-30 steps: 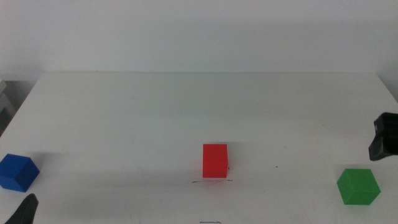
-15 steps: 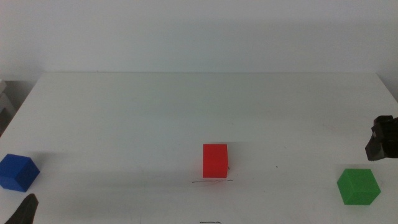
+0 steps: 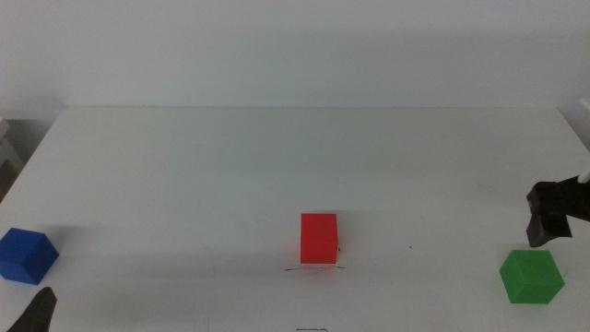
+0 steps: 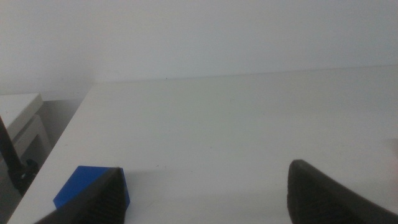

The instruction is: Stack red cubes first, then green, then blue cubes in a specific spot.

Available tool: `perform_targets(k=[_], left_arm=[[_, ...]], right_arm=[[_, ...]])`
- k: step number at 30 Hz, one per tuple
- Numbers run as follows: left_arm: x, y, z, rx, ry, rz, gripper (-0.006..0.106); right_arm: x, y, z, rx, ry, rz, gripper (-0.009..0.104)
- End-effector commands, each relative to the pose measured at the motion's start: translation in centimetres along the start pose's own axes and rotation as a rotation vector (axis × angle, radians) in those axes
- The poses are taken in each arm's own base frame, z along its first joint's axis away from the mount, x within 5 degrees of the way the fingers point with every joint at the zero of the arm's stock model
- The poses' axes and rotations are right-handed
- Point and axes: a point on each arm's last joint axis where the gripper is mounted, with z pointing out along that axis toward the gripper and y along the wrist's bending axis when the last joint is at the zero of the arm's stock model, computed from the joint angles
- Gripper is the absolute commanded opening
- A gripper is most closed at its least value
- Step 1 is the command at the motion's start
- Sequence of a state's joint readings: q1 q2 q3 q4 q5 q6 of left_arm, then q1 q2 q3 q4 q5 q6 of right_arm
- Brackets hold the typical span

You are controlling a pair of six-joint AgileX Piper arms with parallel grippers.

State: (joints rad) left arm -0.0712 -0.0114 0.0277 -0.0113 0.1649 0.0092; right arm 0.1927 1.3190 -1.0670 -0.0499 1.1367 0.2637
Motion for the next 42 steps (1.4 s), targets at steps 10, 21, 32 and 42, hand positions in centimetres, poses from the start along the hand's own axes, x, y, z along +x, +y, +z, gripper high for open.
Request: perform_targets(k=[10,21,32,42], left_arm=[[-0.8,0.0,-0.2,0.000,-0.102,-0.019,0.087],[-0.8,0.0,-0.2,0.000,-0.102,-0.019,0.087],[-0.8,0.0,-0.2,0.000,-0.102,-0.019,0.087],[-0.8,0.0,-0.2,0.000,-0.102,-0.019,0.087]], right_arm=[[-1.8,-0.3,2.3,0.032,0.026,0.006,0.088],[-2.8,-0.7,4.3,0.040,0.047,0.027,0.088],[-3.5,-1.3,7.0,0.053,0.110,0.027,0.088],[-3.9,-1.6,9.5,0.052,0.171,0.007,0.088]])
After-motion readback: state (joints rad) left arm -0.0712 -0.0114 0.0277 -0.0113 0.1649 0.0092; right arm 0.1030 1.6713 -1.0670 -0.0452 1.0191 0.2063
